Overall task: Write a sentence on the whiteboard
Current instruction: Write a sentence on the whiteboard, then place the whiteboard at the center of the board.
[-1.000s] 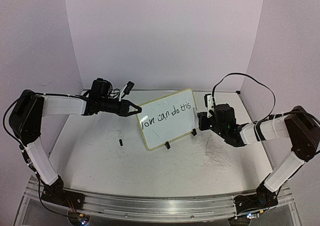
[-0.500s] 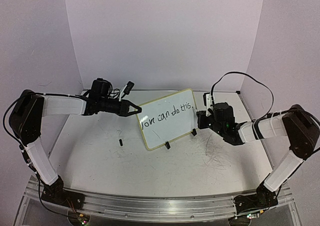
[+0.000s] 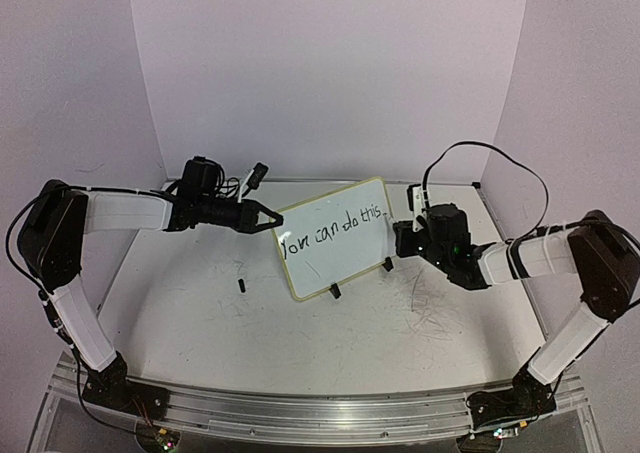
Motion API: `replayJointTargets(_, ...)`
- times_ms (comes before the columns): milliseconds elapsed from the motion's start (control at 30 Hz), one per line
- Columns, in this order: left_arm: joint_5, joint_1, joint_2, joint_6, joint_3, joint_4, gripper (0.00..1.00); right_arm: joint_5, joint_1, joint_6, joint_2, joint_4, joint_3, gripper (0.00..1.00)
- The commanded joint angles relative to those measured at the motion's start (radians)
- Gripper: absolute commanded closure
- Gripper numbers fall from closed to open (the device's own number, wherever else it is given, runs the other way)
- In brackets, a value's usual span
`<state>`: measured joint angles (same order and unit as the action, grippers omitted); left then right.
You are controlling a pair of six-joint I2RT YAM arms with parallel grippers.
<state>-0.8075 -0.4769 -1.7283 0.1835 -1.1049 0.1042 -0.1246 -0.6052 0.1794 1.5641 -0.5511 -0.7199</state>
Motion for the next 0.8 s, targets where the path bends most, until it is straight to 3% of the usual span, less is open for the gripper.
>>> replayJointTargets(0,0.011,0.002,0.036,-0.031,-0.025,-0.022,0.97,0.02,0.002,0.06,-0.228,0.073,0.075,1.0)
replayJointTargets(133,0.019,0.001,0.053,-0.031,-0.031,-0.028,0.8,0.008,0.002,0.044,-0.368,0.153,0.136,1.0)
replayJointTargets(333,0.058,0.003,0.12,-0.026,-0.034,-0.033,0.5,-0.026,0.002,0.002,-0.433,0.219,0.137,1.0)
replayJointTargets(400,0.096,0.003,0.151,-0.018,-0.041,-0.043,0.27,-0.018,0.002,-0.004,-0.451,0.223,0.132,1.0)
replayJointTargets(500,0.176,0.003,0.185,-0.005,-0.084,-0.105,0.1,-0.002,0.002,-0.008,-0.483,0.224,0.127,1.0)
replayJointTargets(633,0.407,0.016,0.258,0.111,-0.068,-0.158,0.06,0.045,0.002,-0.019,-0.504,0.227,0.12,1.0)
replayJointTargets(767,0.684,0.048,0.427,0.302,0.059,-0.216,0.06,0.07,0.002,-0.005,-0.524,0.223,0.14,1.0)
